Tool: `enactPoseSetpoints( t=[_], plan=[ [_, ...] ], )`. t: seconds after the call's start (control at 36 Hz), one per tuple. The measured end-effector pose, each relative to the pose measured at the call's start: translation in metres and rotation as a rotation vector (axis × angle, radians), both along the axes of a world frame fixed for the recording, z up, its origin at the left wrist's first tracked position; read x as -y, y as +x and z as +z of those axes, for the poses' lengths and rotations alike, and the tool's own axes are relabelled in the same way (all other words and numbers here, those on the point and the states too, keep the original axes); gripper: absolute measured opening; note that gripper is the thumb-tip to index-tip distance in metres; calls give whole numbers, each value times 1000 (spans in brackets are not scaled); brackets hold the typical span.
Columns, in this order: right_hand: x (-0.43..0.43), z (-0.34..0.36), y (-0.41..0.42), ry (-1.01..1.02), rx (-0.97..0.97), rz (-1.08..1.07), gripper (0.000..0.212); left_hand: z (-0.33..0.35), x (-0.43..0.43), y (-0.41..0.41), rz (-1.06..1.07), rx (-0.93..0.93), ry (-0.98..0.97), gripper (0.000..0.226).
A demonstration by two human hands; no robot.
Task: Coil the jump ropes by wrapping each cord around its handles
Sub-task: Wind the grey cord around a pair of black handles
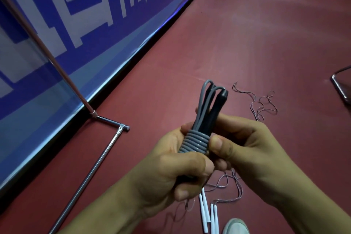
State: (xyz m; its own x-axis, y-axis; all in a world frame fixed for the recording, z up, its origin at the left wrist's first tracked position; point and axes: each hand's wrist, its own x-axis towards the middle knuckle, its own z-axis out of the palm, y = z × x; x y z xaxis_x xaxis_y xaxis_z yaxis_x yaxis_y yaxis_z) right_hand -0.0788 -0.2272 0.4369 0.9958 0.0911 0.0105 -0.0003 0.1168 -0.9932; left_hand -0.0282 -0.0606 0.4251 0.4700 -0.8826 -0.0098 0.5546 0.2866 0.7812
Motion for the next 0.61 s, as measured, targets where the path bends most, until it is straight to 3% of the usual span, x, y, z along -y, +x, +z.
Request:
enactPoseSetpoints(
  t=[0.28, 0.33, 0.42, 0.53, 0.61],
  plan=[
    [7, -2, 5, -41, -68, -118, 29, -2, 7, -7, 147, -89, 255, 74],
    [7, -1, 6, -66, -78, -178, 29, -8, 7, -6, 238, 42, 399, 75],
    [5, 0, 6, -117, -77, -278, 24, -18, 6, -5, 418, 487, 731, 59],
    [-4, 0, 8, -161, -73, -365, 21, -27, 11, -6, 585, 588, 761, 37],
    [-6, -1, 10, -216, -62, -405, 19, -26, 14, -8, 616, 576, 680, 18]
  ],
)
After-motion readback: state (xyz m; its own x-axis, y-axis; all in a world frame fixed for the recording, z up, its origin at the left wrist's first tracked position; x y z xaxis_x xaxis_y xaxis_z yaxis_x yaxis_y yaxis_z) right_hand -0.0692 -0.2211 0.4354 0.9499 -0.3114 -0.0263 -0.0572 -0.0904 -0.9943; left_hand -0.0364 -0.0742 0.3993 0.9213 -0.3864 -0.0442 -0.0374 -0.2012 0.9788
